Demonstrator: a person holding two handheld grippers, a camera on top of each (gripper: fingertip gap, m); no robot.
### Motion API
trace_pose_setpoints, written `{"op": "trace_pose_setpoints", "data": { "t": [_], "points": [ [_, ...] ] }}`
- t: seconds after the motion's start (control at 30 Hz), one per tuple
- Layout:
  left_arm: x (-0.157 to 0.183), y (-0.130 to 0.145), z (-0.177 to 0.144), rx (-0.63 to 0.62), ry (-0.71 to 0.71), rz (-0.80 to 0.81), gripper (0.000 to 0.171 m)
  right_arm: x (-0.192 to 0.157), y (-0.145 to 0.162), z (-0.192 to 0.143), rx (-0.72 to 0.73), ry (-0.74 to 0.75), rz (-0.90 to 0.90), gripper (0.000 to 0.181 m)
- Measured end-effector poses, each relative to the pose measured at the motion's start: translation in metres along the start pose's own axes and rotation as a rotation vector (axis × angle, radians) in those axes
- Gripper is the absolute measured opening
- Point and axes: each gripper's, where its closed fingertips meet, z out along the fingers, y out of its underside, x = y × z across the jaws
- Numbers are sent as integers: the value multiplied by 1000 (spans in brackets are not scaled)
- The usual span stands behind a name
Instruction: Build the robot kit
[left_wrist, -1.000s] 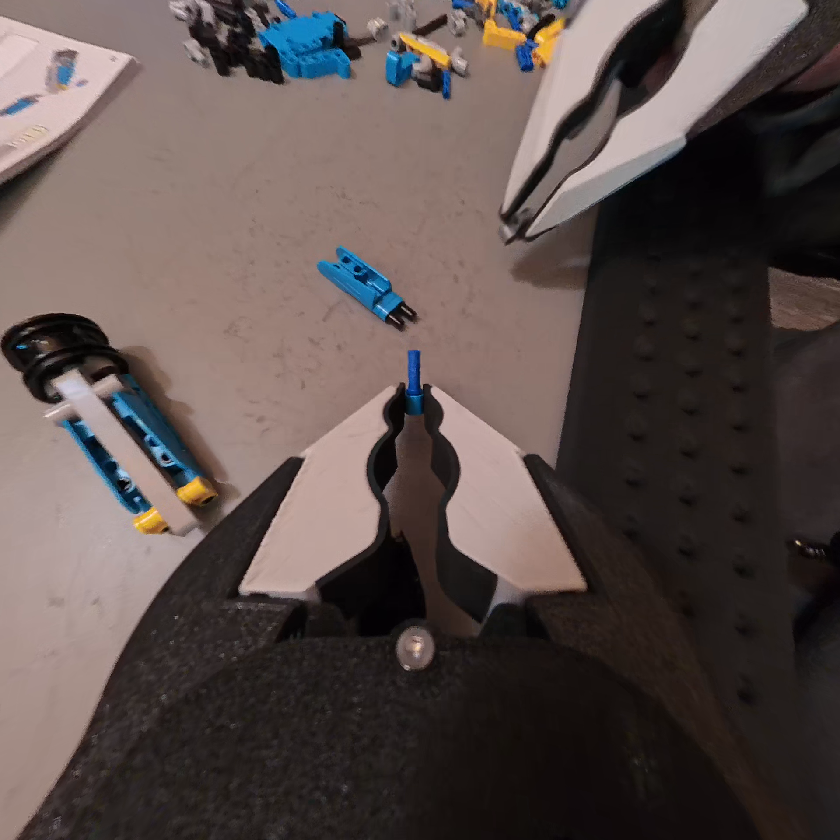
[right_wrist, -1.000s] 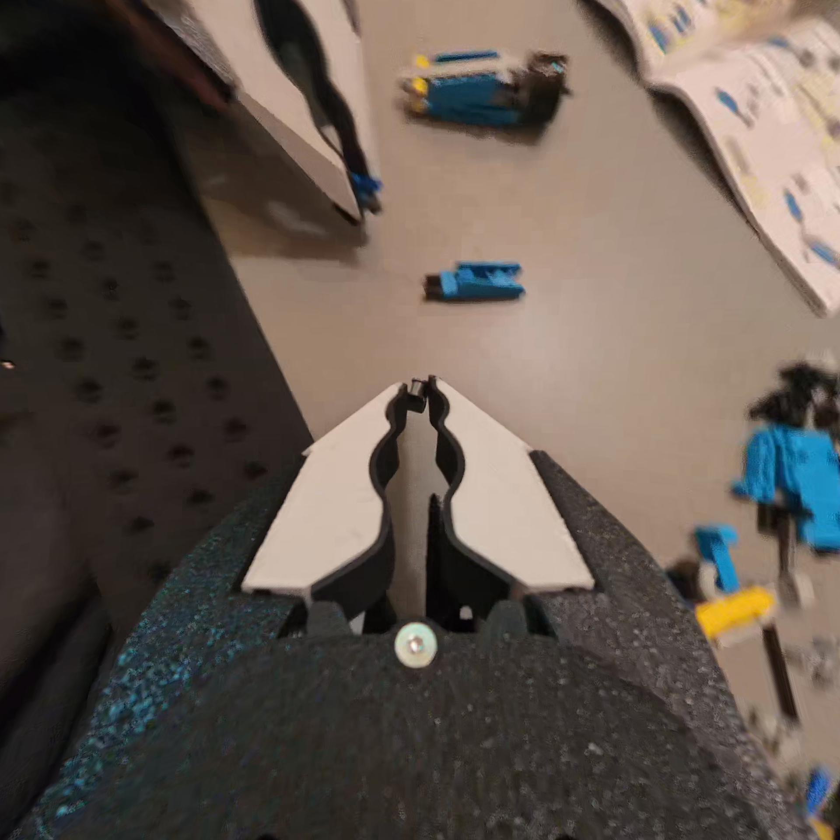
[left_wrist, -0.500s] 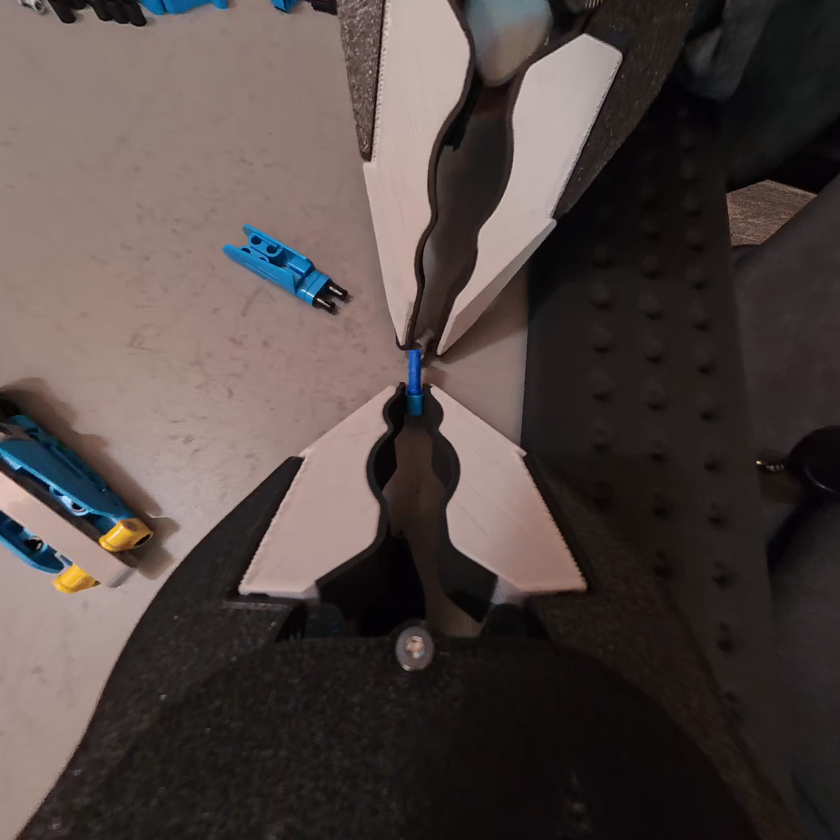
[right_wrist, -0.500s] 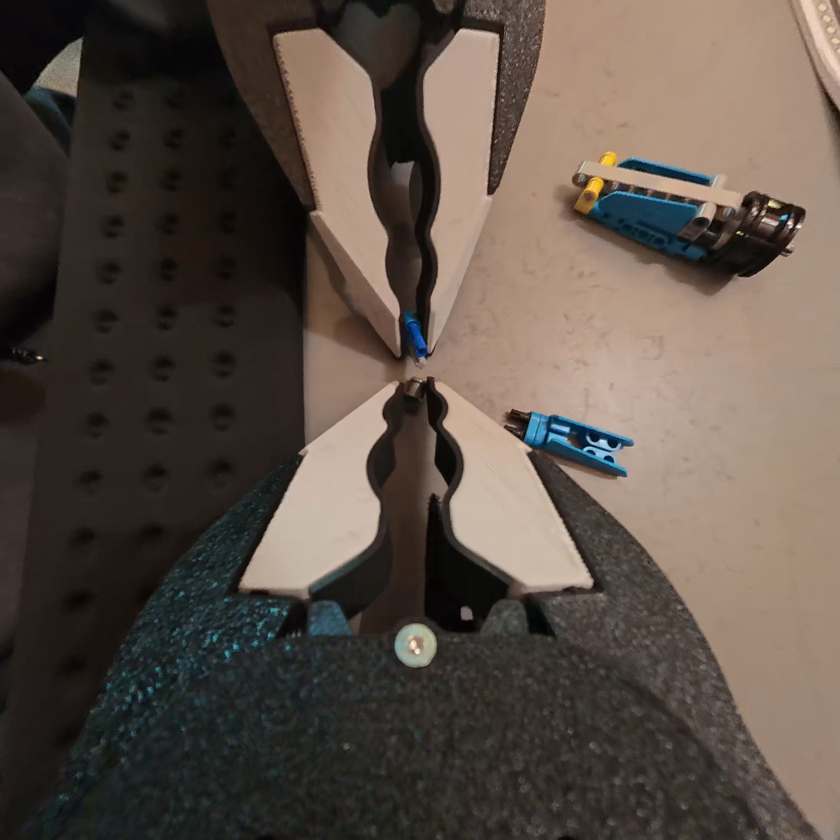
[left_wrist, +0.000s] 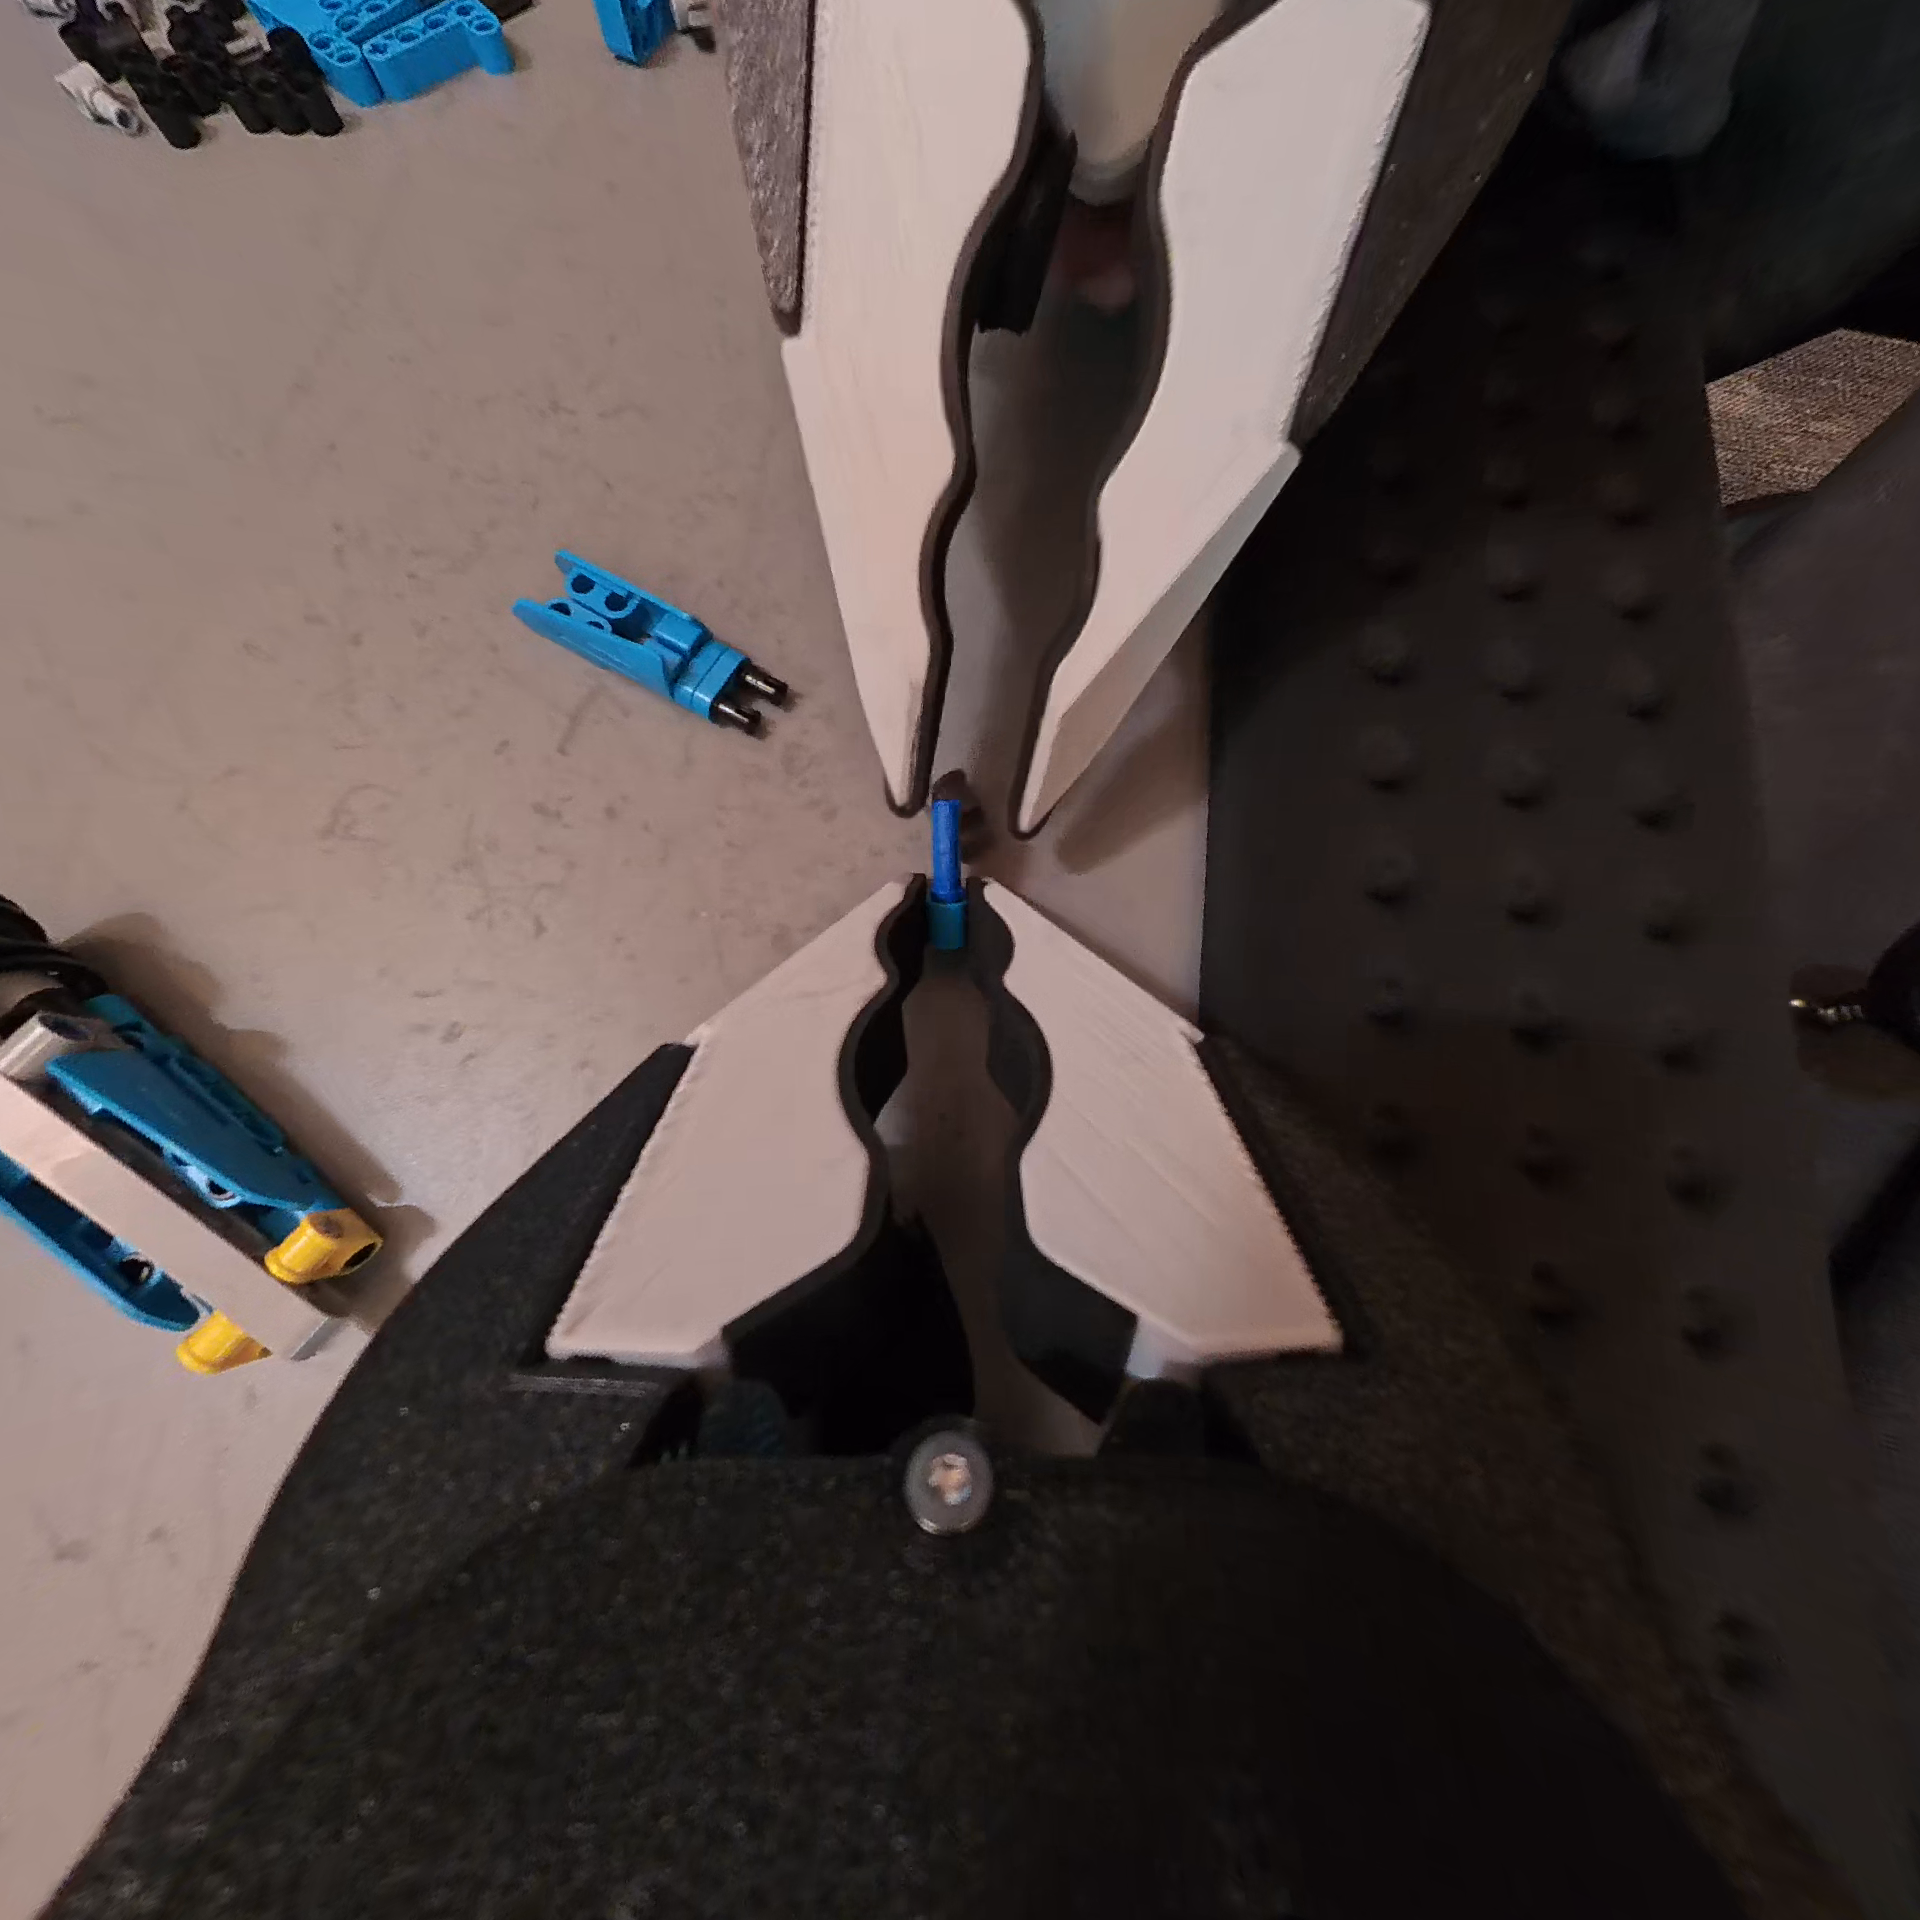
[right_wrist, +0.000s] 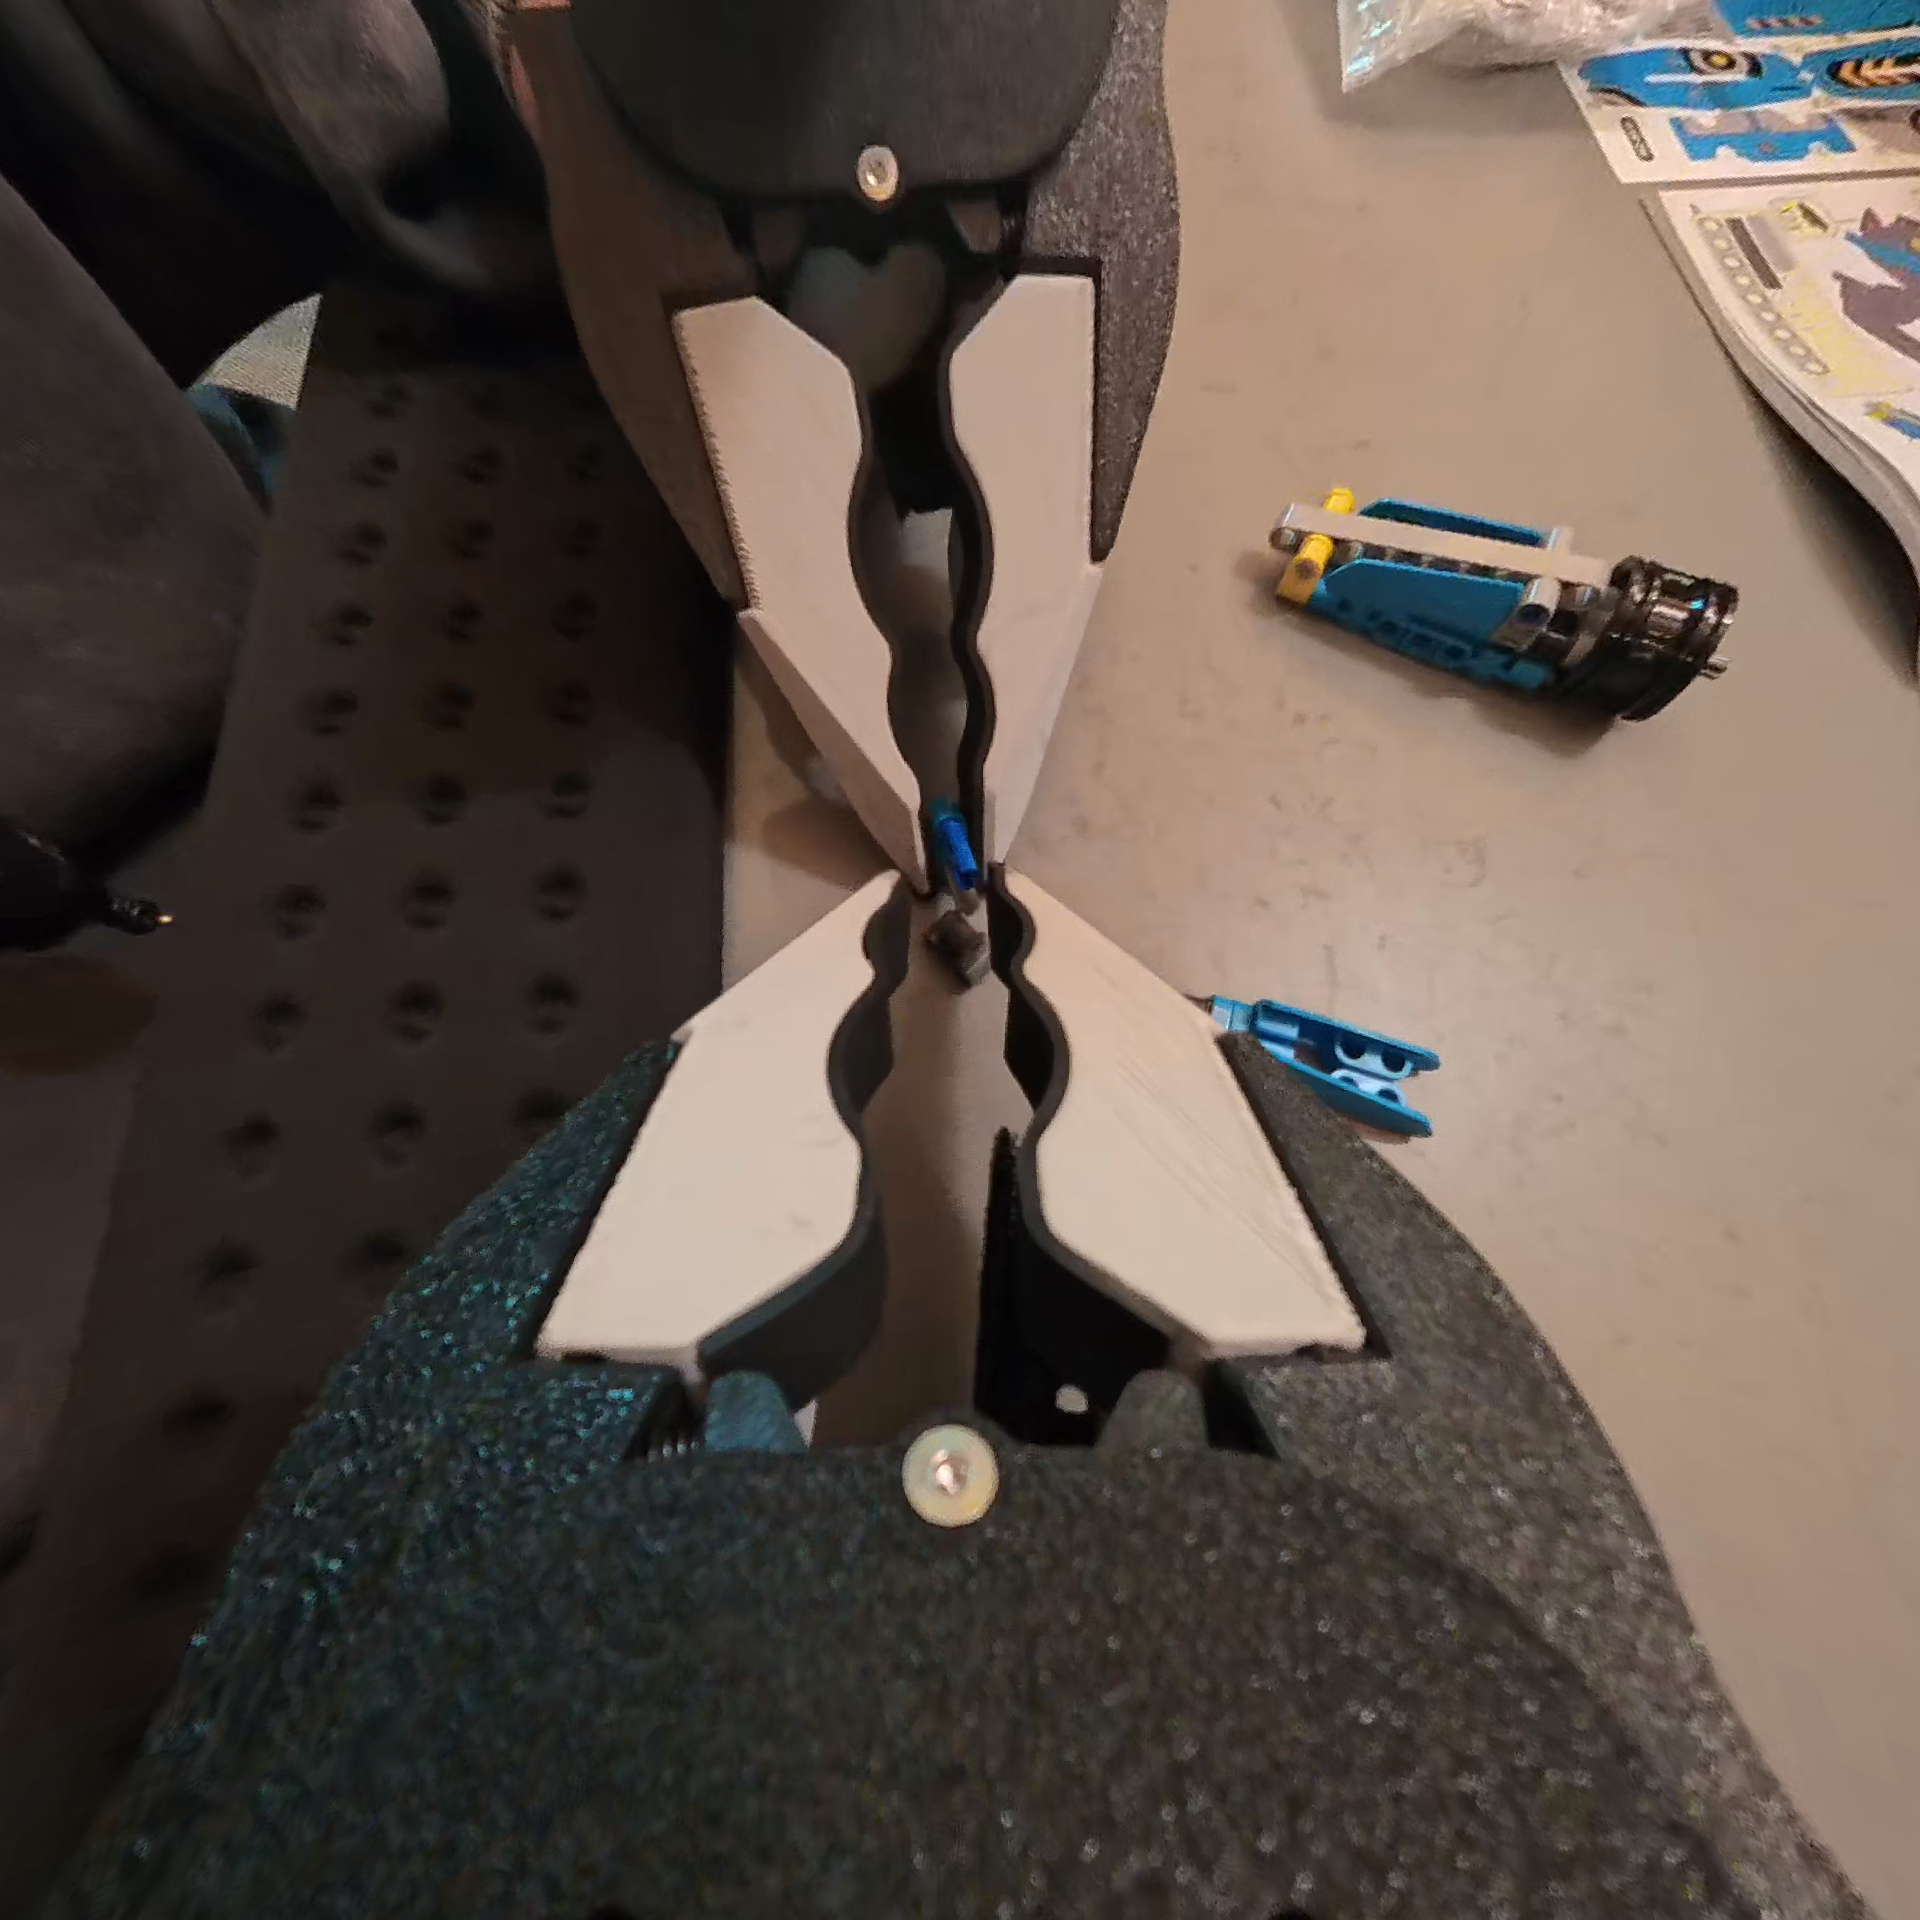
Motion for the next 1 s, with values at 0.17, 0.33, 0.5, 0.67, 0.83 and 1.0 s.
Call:
{"op": "trace_pose_setpoints", "data": {
  "t": [0.17,0.33,0.5,0.67,0.83,1.0],
  "points": [
    [-1,-1,0,3,-31,64,6,3,-6,3,18,0,-18,9],
    [-2,-18,-14,117,-4,18,7,5,-14,-6,88,-55,80,4],
    [5,-48,-42,346,121,-121,7,3,-38,-31,290,-208,274,4],
    [7,-70,-63,517,237,-248,7,2,-56,-48,429,-300,374,3],
    [8,-77,-72,560,226,-237,6,2,-69,-58,524,-333,402,4],
    [6,-56,-74,461,167,-226,7,0,-30,-47,290,-179,112,19]
  ]
}}
